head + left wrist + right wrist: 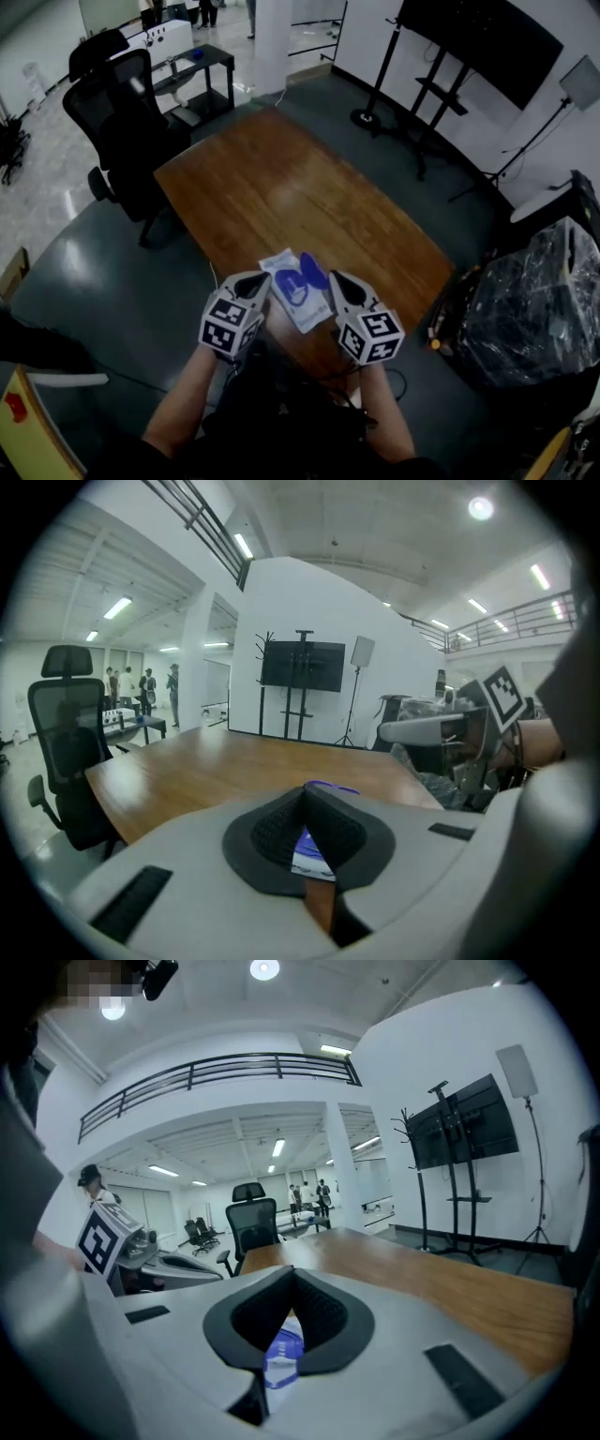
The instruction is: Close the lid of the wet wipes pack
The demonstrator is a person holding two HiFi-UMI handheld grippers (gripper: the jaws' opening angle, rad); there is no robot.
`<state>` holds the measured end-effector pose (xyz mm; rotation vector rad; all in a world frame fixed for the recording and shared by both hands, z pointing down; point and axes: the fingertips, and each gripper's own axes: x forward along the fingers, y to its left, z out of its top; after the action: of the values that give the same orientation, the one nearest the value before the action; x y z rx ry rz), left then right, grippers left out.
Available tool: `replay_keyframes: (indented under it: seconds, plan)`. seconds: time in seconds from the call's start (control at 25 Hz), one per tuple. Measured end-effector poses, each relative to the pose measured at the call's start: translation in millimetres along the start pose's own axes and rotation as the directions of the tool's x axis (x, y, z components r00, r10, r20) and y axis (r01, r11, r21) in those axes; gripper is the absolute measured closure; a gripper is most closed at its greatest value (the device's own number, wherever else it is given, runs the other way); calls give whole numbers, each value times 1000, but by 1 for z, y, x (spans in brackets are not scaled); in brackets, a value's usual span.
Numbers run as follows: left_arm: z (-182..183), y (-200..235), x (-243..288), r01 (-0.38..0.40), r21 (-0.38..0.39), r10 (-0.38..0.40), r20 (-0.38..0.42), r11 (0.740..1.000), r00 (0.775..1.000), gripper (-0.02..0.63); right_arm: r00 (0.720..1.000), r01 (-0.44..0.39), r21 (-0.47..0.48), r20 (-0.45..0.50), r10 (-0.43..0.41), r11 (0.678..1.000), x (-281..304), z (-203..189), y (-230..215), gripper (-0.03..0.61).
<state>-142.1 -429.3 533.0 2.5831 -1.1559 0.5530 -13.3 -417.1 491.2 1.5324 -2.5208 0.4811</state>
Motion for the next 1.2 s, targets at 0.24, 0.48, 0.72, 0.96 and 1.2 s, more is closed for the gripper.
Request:
replay_keyframes:
  seconds: [0.24, 0.48, 0.72, 0.96, 1.2]
  plan:
    - [-38, 13, 35, 123, 10, -121, -103, 992, 987, 607, 972, 168, 6, -169, -165, 986, 44, -50, -51, 568]
    - [-79, 14, 58, 208, 18, -199, -220, 978, 955, 607, 941, 203, 53, -288, -180, 978, 55, -93, -66, 568]
    - [-102, 2, 64, 263, 17, -248, -283, 965, 927, 607, 953, 70, 89, -299, -41, 994, 54, -97, -18, 568]
    - [-111, -1, 67, 266, 7, -251, -302, 964, 920, 607, 920, -32, 87, -386, 64, 996, 70, -130, 24, 568]
    - [-110, -4, 67, 254, -5, -243, -302, 967, 922, 607, 888, -42, 86, -453, 77, 995, 77, -151, 30, 568]
